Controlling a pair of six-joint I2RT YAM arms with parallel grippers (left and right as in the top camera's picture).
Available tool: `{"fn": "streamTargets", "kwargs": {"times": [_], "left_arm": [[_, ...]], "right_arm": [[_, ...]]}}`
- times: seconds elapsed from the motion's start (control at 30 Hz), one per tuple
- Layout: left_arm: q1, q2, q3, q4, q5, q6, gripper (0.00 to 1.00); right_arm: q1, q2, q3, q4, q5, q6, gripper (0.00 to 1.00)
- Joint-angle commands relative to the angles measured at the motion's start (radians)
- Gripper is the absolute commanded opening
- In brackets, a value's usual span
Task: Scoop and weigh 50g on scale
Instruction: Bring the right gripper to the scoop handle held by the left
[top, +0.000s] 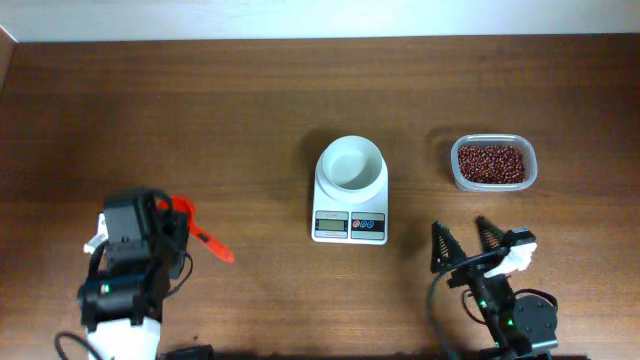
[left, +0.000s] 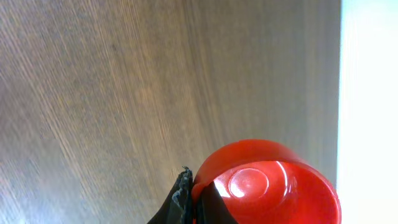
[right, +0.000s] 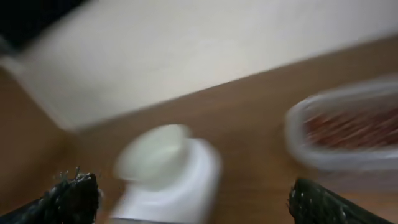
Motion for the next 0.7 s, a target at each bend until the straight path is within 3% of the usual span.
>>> {"fn": "streamTargets", "kwargs": {"times": [0.0, 0.13, 0.3, 0.47, 0.67], "left_arm": [[0.004, -0.023, 0.002, -0.057, 0.05, -0.086, 0.0], [0.004, 0.001, 0.002, -0.089, 0.083, -0.099, 0.0], [0.004, 0.056, 0.002, -0.088, 0.147, -0.166, 0.0], [0.004, 0.148, 0.002, -0.087, 0.237, -0.252, 0.0], [0.004, 0.243, 0.002, -0.087, 0.319, -0.251, 0.0]], "right_arm": [[-0.005, 0.0, -0.004, 0.005, -0.346, 0.492, 0.99], [-0.005, 0.0, -0.004, 0.006, -0.473, 0.502, 0.99], [-0.005, 0.0, -0.004, 0.062, -0.47, 0.452, 0.99], [-0.005, 0.014, -0.004, 0.12, -0.504, 0.559, 0.99], [-0.005, 0.203, 0.106, 0.12, -0.603, 0.575, 0.96]]}}
